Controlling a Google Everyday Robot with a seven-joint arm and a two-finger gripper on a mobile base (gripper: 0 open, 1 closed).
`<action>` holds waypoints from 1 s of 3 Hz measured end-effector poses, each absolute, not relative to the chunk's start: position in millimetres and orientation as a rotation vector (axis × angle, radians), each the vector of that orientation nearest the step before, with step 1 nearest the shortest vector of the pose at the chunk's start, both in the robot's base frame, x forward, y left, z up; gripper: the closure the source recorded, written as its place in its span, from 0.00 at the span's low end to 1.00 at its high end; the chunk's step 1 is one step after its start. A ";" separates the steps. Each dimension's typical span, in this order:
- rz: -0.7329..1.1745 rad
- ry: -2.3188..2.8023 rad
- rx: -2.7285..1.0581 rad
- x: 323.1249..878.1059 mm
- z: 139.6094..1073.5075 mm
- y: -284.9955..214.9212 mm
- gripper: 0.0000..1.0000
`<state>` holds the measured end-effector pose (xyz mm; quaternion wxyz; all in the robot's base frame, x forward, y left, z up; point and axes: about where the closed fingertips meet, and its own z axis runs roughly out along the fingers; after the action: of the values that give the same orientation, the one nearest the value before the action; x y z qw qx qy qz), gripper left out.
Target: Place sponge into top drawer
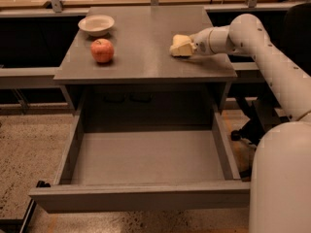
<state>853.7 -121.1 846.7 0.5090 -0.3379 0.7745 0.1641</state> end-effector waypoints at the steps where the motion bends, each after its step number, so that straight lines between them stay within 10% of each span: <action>1: 0.364 1.870 -0.837 824.6 871.3 -133.0 0.98; 3: 0.254 1.984 -0.946 752.0 900.2 -166.9 1.00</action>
Offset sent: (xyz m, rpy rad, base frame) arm -0.0999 -0.0558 0.0713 -0.2037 0.0347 -0.0380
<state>752.0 -166.9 900.2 0.4478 -0.3822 0.8017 0.1026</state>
